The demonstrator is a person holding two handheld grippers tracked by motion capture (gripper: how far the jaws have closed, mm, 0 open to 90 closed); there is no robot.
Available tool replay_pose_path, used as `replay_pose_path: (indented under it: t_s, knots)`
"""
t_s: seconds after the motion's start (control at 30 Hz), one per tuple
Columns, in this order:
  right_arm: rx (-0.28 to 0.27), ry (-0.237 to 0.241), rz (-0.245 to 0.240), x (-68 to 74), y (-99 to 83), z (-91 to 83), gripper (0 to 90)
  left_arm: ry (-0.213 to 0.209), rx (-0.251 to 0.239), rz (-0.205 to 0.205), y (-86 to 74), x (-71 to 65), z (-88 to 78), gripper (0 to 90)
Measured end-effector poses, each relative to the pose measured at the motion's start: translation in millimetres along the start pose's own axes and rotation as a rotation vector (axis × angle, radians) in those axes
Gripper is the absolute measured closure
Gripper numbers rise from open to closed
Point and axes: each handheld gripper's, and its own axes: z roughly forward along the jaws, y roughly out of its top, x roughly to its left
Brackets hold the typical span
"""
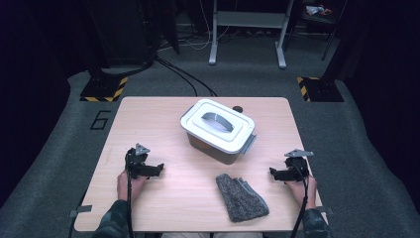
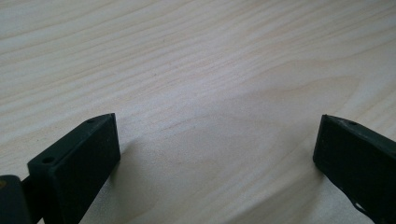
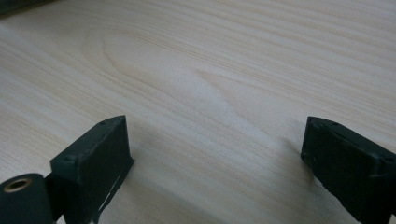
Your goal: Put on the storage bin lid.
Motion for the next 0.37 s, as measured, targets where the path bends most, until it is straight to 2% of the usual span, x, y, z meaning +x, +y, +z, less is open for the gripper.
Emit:
replay_pose_path:
  t_s: [0.1,0.23,0.37]
  knots:
    - [-0.033,-0.004,0.009,0.2,-4.4,-0.5,6.6,0.000,0.001,0.001,0.0,0.0,-0.1,0.2]
    - [-0.031,-0.006,-0.002,-0.8,-4.4,0.0,5.7,-0.001,0.002,0.001,-0.1,0.0,-0.1,0.2]
    - [-0.028,-0.018,0.012,-0.1,-4.3,0.3,4.4,0.000,0.002,0.002,-0.1,0.0,-0.2,0.2]
